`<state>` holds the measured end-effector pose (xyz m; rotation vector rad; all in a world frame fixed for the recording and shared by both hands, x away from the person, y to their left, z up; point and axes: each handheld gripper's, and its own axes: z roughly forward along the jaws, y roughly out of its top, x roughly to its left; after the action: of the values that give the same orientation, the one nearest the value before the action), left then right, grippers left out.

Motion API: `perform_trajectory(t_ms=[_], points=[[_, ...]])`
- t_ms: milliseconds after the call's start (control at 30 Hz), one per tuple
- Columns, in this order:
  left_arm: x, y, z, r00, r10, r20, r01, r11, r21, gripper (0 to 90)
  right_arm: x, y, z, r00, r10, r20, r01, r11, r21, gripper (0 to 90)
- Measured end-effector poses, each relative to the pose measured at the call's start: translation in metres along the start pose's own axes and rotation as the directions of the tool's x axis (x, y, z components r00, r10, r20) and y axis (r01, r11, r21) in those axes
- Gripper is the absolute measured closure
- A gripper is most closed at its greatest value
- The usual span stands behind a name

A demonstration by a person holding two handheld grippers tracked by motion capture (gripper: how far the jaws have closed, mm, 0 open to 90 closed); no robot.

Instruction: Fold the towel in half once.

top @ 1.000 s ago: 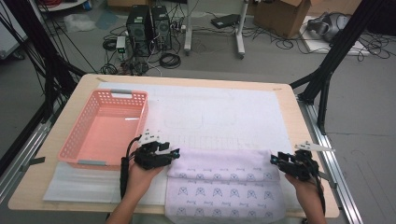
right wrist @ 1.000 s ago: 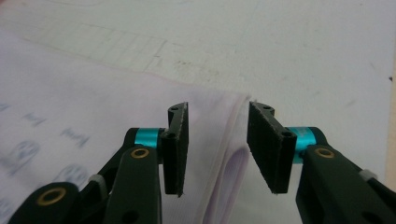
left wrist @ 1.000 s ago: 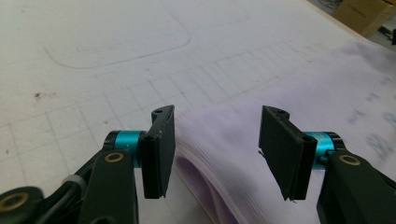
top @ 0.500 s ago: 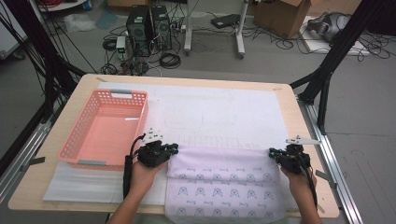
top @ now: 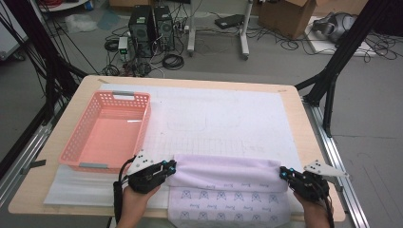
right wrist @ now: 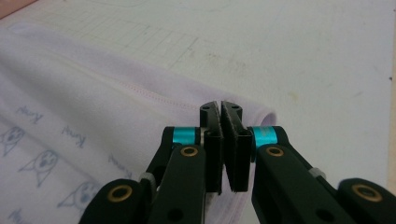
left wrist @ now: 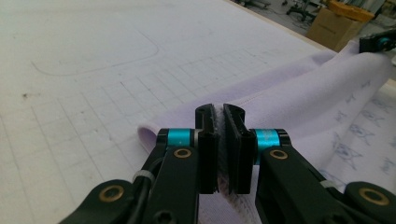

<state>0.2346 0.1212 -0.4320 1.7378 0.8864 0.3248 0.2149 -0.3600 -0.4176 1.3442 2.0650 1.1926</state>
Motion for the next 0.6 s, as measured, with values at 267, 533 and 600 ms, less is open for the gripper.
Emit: perform_trajectory(t_ms=[267, 533, 600], points=[[-0.018, -0.016, -0.014, 1.0, -0.002, 0.004, 0.002, 0.9999, 0.01, 83.9, 0.01, -0.021, -0.021, 0.9998, 0.004, -0.018, -0.004, 1.0, 0.008, 86.8], [-0.035, -0.03, -0.026, 1.0, -0.005, 0.001, 0.005, 0.9996, 0.028, 83.9, 0.019, -0.037, -0.037, 0.9997, -0.005, -0.025, 0.006, 1.0, 0.023, 86.8], [-0.04, -0.032, -0.029, 1.0, -0.004, 0.0, 0.004, 0.9997, 0.026, 83.9, 0.021, -0.039, -0.042, 0.9997, 0.0, -0.025, 0.001, 1.0, 0.023, 86.8]])
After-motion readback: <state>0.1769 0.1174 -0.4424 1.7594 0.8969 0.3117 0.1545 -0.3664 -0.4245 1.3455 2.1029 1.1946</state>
